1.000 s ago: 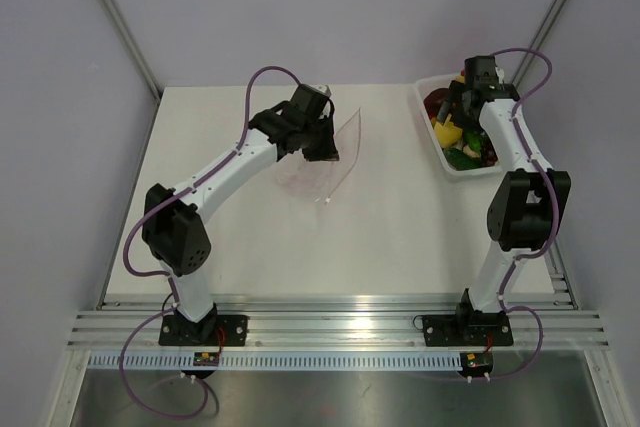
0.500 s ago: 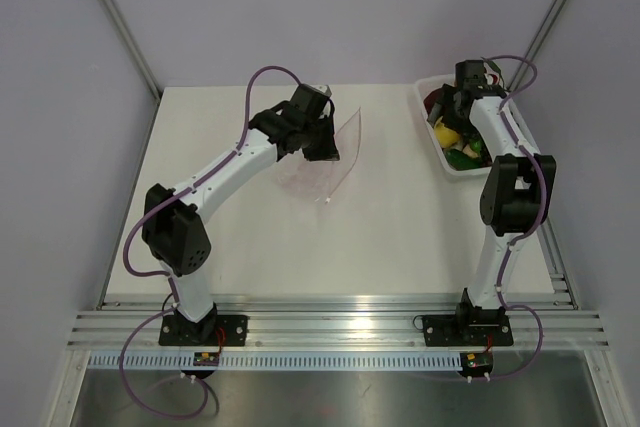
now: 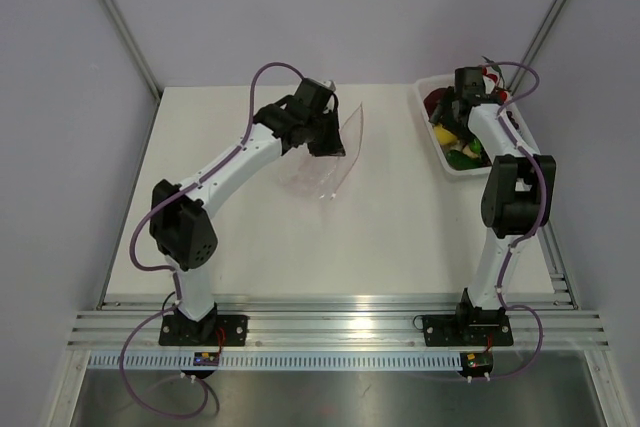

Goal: Place the food in the zip-top bag and seal the zipper
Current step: Pick up the fake fruit from the bin.

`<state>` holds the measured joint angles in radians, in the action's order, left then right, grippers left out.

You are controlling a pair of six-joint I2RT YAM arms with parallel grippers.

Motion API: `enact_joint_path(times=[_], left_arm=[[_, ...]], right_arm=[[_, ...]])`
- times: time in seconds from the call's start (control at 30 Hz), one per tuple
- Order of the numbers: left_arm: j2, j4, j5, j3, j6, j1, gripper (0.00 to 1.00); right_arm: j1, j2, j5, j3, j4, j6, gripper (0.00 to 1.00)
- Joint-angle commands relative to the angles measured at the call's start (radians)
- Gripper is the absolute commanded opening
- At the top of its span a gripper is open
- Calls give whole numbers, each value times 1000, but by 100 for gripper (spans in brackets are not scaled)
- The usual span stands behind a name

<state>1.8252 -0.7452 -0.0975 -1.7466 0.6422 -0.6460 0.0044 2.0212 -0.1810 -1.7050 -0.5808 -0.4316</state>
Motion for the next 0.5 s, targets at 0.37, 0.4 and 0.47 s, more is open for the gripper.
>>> enact_joint_path(times=[0.37, 0.4, 0.47], left_arm=[[402, 69, -168, -458, 232, -72, 0], [426, 90, -177, -468, 240, -73, 0], [454, 99, -195, -501, 249, -81, 0]], right_arm=[[5, -168, -31, 1, -20, -18, 69], [3, -176, -25, 5, -24, -27, 70], [5, -197, -8, 16, -25, -30, 70]])
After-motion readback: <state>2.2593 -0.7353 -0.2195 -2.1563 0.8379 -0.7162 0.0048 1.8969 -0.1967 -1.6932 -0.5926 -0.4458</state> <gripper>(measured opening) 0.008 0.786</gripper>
